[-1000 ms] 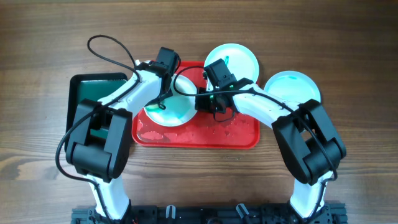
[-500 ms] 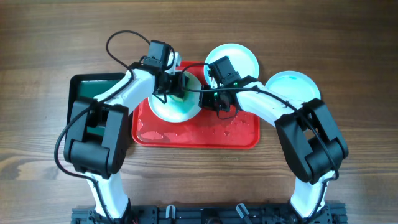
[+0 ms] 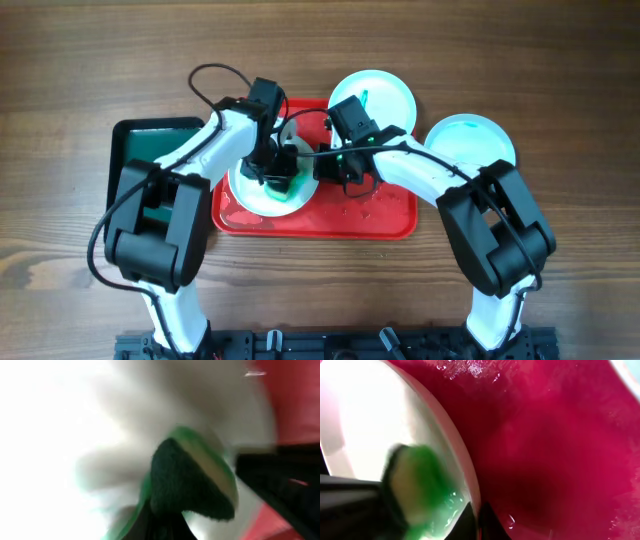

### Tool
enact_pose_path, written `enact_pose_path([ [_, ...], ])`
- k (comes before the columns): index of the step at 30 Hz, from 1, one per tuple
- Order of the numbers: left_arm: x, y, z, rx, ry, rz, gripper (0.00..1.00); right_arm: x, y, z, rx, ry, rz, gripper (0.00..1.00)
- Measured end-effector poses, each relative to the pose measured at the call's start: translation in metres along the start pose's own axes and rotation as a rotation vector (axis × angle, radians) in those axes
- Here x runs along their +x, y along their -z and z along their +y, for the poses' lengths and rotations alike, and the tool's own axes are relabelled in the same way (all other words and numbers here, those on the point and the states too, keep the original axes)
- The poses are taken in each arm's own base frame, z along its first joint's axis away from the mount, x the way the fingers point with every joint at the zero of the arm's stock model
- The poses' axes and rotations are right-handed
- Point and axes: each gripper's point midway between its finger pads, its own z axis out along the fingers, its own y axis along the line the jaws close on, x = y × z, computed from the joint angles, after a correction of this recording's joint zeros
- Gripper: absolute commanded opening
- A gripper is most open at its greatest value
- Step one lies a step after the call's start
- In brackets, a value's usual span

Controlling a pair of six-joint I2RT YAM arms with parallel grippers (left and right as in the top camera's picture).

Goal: Clean dirty plates on tray and stack at the side
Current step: 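Scrub the second plate with the sponge in the left gripper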

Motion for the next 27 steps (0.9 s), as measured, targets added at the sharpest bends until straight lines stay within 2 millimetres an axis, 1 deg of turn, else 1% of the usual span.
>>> enact_pose_path([
  [3,-0.006,0.009,0.036,-0.217,0.148,-0.061,0.04,0.0,0.0,0.0,-0.001,0.0,-0.001,0.04],
  [5,-0.015,0.016,0.061,-0.361,0.242,-0.136,0.04,0.0,0.0,0.0,-0.001,0.0,-0.001,0.04],
  [6,-0.021,0.02,0.07,-0.412,0.272,-0.177,0.04,0.0,0.0,0.0,-0.001,0.001,-0.001,0.04],
  [7,-0.026,0.021,0.075,-0.441,0.292,-0.212,0.04,-0.001,0.0,0.001,-0.003,0.001,-0.005,0.04],
  [9,-0.045,0.023,0.077,-0.451,0.322,-0.309,0.07,-0.004,0.0,0.002,-0.008,0.001,-0.013,0.04],
  [11,-0.063,0.022,0.071,-0.409,0.332,-0.384,0.05,-0.005,0.0,-0.001,-0.002,-0.007,-0.019,0.04],
  [12,-0.073,0.021,0.064,-0.366,0.333,-0.418,0.04,-0.007,0.001,-0.003,0.0,-0.015,-0.023,0.04],
  [14,-0.091,0.018,0.045,-0.24,0.316,-0.462,0.04,-0.012,0.003,-0.009,0.009,-0.038,-0.032,0.04],
  [15,-0.097,0.016,0.032,-0.172,0.286,-0.467,0.04,-0.013,0.004,-0.01,0.01,-0.042,-0.035,0.04],
  [17,-0.099,0.012,0.013,-0.077,0.215,-0.449,0.04,-0.014,0.004,-0.011,0.011,-0.043,-0.036,0.04],
  [19,-0.094,0.009,0.0,-0.017,0.146,-0.413,0.04,-0.014,0.004,-0.011,0.014,-0.044,-0.036,0.04],
  [22,-0.075,0.003,-0.022,0.092,0.008,-0.313,0.04,-0.013,0.005,-0.011,0.015,-0.044,-0.035,0.04],
  [25,-0.046,-0.001,-0.041,0.2,-0.106,-0.195,0.04,-0.013,0.004,-0.011,0.016,-0.033,-0.032,0.04],
  [27,-0.029,-0.003,-0.048,0.245,-0.157,-0.126,0.04,-0.012,0.004,-0.011,0.017,-0.028,-0.03,0.04],
])
